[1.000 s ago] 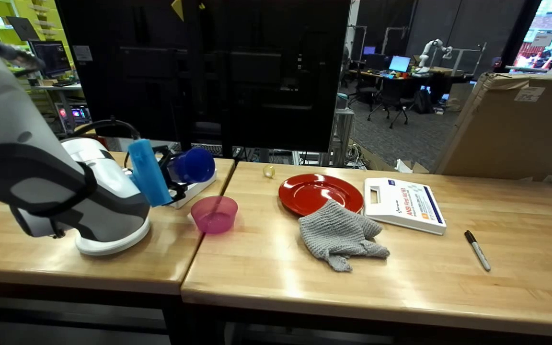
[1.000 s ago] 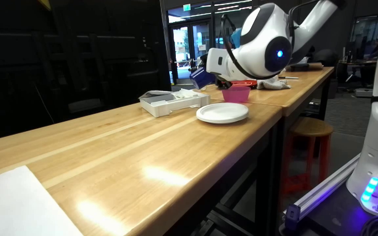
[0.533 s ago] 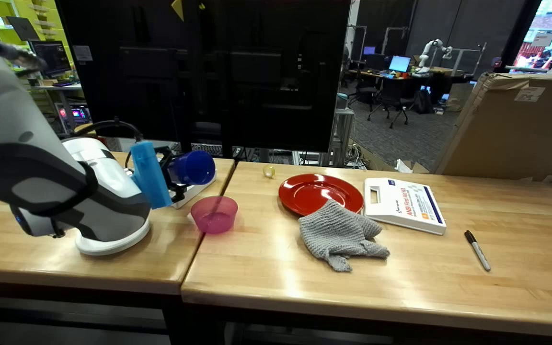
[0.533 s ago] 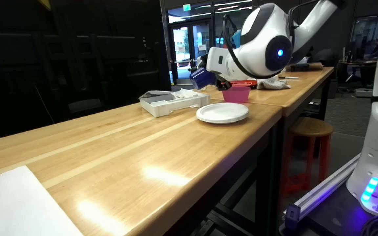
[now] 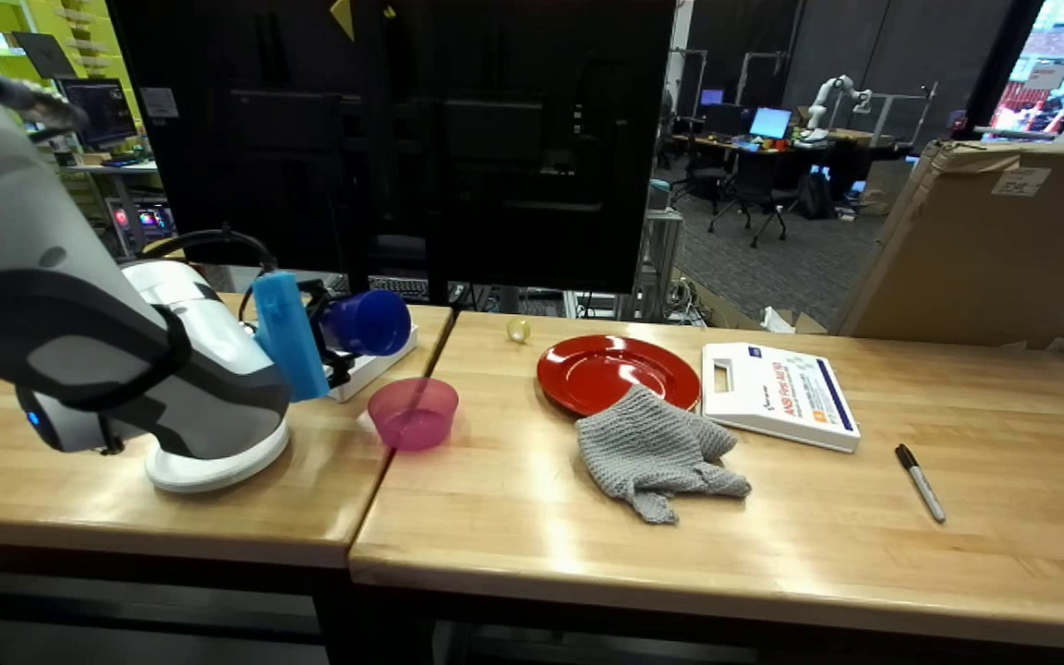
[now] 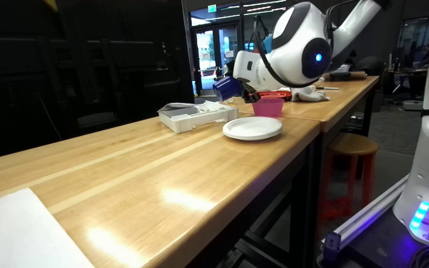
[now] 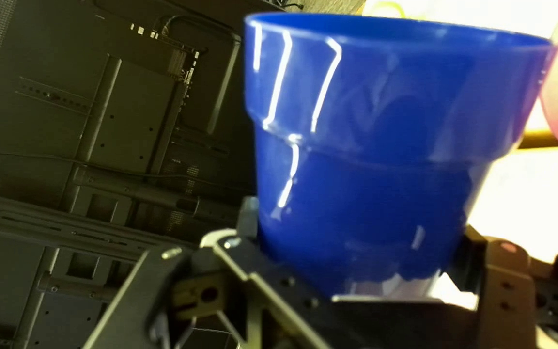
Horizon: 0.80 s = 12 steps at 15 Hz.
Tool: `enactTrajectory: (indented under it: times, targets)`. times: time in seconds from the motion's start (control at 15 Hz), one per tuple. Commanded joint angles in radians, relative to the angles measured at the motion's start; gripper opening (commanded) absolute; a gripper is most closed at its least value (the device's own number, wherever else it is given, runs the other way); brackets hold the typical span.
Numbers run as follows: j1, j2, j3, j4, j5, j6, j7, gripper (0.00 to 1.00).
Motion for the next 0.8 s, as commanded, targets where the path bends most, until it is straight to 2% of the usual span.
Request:
enactTrajectory:
  times: [0.0, 0.73]
  targets:
    - [0.001, 0.003, -0.011, 0.017, -0.035, 0.023, 0.036, 0.58]
    - [0.0, 0.019, -0.026, 0.032, -0.159, 0.047, 0.184, 0.58]
